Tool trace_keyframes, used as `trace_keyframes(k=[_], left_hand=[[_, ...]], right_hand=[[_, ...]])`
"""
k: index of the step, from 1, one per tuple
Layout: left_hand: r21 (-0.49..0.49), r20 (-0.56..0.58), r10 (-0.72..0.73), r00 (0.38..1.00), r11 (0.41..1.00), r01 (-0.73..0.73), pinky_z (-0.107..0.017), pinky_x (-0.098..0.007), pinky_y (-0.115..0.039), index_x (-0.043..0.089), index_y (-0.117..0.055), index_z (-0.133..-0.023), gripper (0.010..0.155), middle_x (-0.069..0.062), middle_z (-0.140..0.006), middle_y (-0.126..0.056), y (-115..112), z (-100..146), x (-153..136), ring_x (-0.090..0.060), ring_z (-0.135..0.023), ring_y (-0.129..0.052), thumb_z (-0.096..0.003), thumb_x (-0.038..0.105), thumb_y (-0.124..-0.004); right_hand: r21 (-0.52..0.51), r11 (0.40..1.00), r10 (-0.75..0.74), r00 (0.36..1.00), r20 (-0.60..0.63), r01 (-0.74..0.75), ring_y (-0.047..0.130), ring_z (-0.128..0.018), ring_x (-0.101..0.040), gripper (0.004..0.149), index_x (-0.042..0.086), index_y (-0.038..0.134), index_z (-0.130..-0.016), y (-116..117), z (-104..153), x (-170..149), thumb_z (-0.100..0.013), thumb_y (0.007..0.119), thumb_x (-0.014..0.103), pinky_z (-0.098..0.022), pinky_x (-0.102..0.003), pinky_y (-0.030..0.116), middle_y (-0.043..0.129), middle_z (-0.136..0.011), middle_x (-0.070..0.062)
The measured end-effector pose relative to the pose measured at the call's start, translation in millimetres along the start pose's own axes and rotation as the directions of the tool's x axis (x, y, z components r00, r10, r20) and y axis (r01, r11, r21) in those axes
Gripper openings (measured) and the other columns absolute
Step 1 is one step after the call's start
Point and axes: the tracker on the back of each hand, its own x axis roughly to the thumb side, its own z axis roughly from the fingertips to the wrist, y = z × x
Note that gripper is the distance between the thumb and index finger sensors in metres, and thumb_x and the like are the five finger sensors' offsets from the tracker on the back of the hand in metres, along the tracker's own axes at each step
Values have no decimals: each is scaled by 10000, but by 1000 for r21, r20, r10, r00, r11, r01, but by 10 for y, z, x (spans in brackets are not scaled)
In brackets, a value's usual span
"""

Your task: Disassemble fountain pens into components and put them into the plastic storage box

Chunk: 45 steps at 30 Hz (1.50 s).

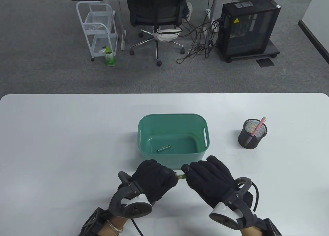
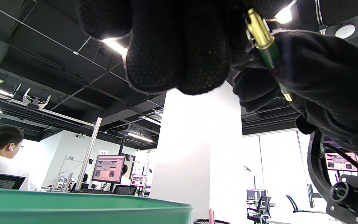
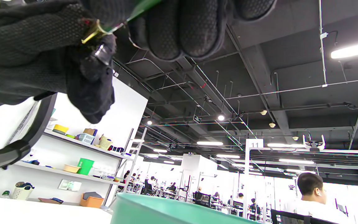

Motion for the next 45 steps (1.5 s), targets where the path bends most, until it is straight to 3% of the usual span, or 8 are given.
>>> trace_keyframes(k=[5, 11, 16, 24, 45], left_hand=[[10, -1, 3, 1000, 1000, -3, -621, -475, -760, 137, -929, -724, 518, -20, -606, -1059, 3, 4, -6, -222, -541, -1030, -680, 466, -532], [-17, -32, 0, 999, 1000, 0, -734, -535, -654, 108, -777, -986, 597, -89, -900, -943, -1, 13, -29, -298, -813, -917, -679, 547, -513], [-10, -27, -7, 1000, 1000, 6, -768, -540, -615, 116, -681, -1047, 600, -91, -975, -878, -5, 14, -27, -302, -881, -866, -664, 570, -597], [-9, -11, -45, 999, 999, 45, -779, -512, -618, 158, -679, -1001, 475, -31, -958, -870, -18, 6, 25, -247, -873, -873, -653, 477, -729], [-16, -11, -28, 1000, 999, 28, -711, -491, -695, 129, -825, -884, 446, -34, -784, -1001, -28, -1, 16, -230, -705, -983, -676, 465, -619]], right_hand=[[0, 1000, 0, 1000, 0, 0, 848, -803, -120, 444, 306, 808, -950, -2, 2, 3, -549, 683, 450, -768, -461, 600, 851, -885, 77], [2, 1000, -2, 1000, -13, 2, 849, -802, -119, 444, 306, 808, -949, 3, 6, -18, -549, 682, 451, -767, -460, 602, 851, -885, 77], [4, 1000, -1, 1000, -20, 1, 848, -803, -120, 446, 304, 806, -953, 6, 5, -34, -550, 681, 449, -767, -460, 601, 851, -886, 78], [5, 1000, 1, 1000, -19, -1, 848, -805, -120, 447, 305, 803, -957, 10, 3, -41, -552, 678, 446, -766, -460, 602, 849, -890, 77], [7, 1000, 10, 1000, -11, -10, 847, -808, -120, 449, 308, 800, -960, 19, 4, -37, -552, 678, 447, -768, -459, 601, 847, -894, 77]])
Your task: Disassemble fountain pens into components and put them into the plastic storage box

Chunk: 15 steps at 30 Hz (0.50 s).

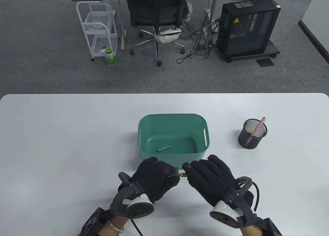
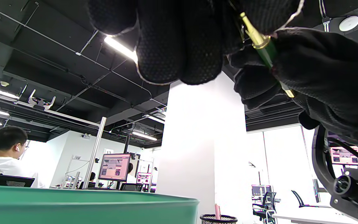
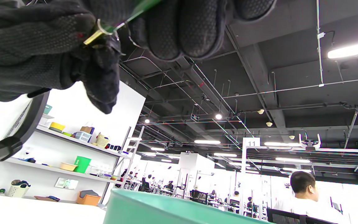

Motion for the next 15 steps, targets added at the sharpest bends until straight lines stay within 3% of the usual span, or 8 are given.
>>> trace_keyframes(k=[9, 15], left_hand=[[1, -2, 22, 1000, 1000, -22, -648, -478, -746, 130, -903, -783, 501, -25, -657, -1054, 2, -4, -21, -220, -585, -1028, -683, 455, -534], [17, -3, 24, 1000, 1000, -24, -637, -477, -752, 130, -914, -772, 515, -26, -641, -1061, 5, 0, -28, -220, -570, -1033, -683, 458, -527]], right_hand=[[-3, 1000, -2, 1000, 9, 2, 846, -810, -121, 450, 310, 799, -961, 1, 4, 14, -551, 677, 448, -768, -460, 600, 848, -895, 78], [-4, 1000, -4, 1000, 10, 4, 848, -809, -120, 450, 309, 798, -962, 0, 5, 18, -552, 676, 449, -768, -459, 600, 847, -896, 78]])
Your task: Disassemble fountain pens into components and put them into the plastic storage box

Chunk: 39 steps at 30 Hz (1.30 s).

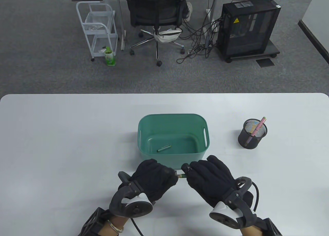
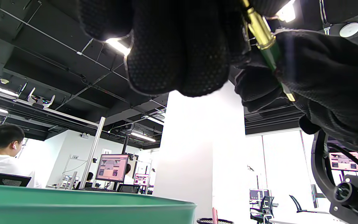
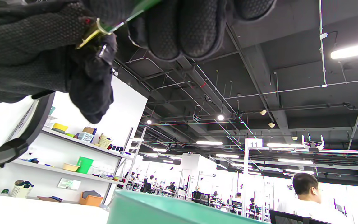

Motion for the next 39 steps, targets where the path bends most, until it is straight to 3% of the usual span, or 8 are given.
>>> trace_keyframes(k=[6, 11, 21, 39], left_hand=[[-7, 0, 9, 1000, 1000, -9, -693, -513, -700, 122, -831, -939, 568, -61, -808, -1001, 5, 7, -10, -267, -724, -974, -679, 525, -528], [5, 1, -7, 1000, 1000, 7, -743, -523, -649, 134, -668, -1069, 602, -76, -946, -903, 13, 14, 1, -272, -834, -907, -655, 569, -624], [-2, 10, -30, 999, 1000, 30, -751, -503, -651, 152, -673, -1006, 489, -40, -939, -894, 6, 15, 31, -237, -832, -906, -653, 486, -721], [0, 10, -18, 1000, 1000, 18, -724, -494, -681, 126, -749, -948, 440, -35, -845, -961, -5, 10, 26, -228, -746, -959, -672, 458, -665]], right_hand=[[2, 1000, 2, 1000, -4, -2, 846, -810, -120, 450, 309, 799, -961, 1, 1, -3, -552, 676, 449, -768, -460, 599, 846, -897, 77], [2, 1000, 2, 1000, -7, -2, 848, -809, -120, 450, 310, 797, -963, 1, 1, -7, -552, 676, 449, -768, -460, 600, 847, -896, 77], [1, 1000, 2, 1000, -14, -2, 847, -810, -121, 450, 309, 797, -963, 4, 5, -21, -553, 675, 450, -767, -460, 600, 847, -896, 78], [-3, 1000, -8, 1000, -16, 8, 847, -809, -120, 450, 306, 799, -963, 7, 8, -28, -554, 676, 447, -767, -459, 601, 848, -896, 74]])
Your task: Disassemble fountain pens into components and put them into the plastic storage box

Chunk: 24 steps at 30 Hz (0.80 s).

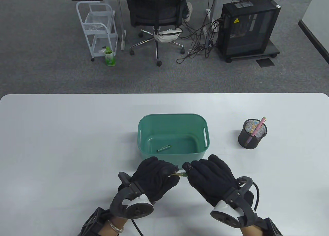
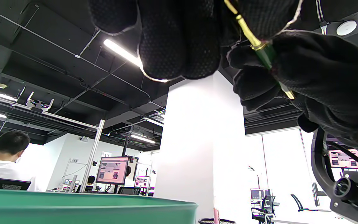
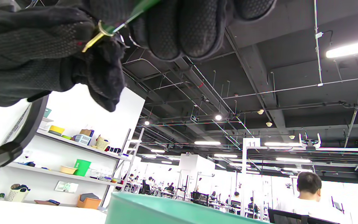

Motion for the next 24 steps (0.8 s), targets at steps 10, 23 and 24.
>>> trace_keyframes(k=[10, 23, 24], left_hand=[[-1, 0, 11, 1000, 1000, -11, -702, -492, -702, 120, -802, -899, 457, -34, -777, -1000, -5, -1, -13, -228, -689, -987, -681, 464, -595], [36, 7, 28, 1000, 999, -28, -615, -466, -767, 123, -896, -753, 505, -11, -592, -1059, 8, 5, -27, -205, -518, -1038, -680, 456, -523], [40, 7, 28, 1000, 999, -28, -608, -463, -772, 122, -900, -744, 508, -9, -580, -1062, 9, 6, -28, -203, -506, -1041, -679, 455, -523]], right_hand=[[0, 1000, -2, 1000, 5, 2, 848, -807, -118, 448, 307, 800, -960, 0, 3, 7, -553, 676, 448, -766, -459, 602, 848, -894, 76], [-5, 1000, -12, 1000, 17, 12, 850, -806, -118, 450, 307, 799, -961, -2, 9, 33, -554, 674, 450, -766, -458, 602, 849, -893, 78], [-5, 1000, -12, 1000, 18, 12, 849, -806, -119, 448, 308, 801, -959, -2, 10, 35, -553, 675, 450, -766, -458, 602, 849, -893, 79]])
